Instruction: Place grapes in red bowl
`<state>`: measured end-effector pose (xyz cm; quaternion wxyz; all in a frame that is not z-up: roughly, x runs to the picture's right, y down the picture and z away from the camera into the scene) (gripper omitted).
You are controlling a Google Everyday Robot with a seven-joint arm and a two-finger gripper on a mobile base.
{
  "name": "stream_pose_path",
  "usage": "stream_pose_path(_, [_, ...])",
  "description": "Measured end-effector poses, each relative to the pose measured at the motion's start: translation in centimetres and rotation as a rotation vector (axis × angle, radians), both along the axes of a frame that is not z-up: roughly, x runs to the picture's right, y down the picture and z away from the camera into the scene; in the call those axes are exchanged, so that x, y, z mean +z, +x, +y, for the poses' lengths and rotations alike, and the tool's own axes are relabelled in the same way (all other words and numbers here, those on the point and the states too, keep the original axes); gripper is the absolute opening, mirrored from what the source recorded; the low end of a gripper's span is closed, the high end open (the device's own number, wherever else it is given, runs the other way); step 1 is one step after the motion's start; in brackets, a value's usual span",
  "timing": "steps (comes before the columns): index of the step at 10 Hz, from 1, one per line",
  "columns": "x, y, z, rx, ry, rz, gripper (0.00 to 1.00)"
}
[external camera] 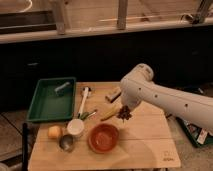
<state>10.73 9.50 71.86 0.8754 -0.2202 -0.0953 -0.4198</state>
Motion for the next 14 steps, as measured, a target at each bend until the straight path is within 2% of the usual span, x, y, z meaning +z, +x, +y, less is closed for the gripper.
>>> stream_pose_path(3, [-0.7,-1.5,0.1,-0.042,0.002,-0.013,0.00])
stream_pose_path(5, [-1.5,-4.4,-0.2,-0.085,0.011,-0.041,0.00])
stream_pose_path(10, [-2.7,-6.0,-0.1,-0.134,0.015,-0.058,0.00])
stream_pose_path(12, [-3.1,-8.5,-0.4,-0.164,0.018,-0.081,0.00])
stream_pose_path(14, [-3.3,-8.8,-0.5,-0.179,0.018,-0.082,0.00])
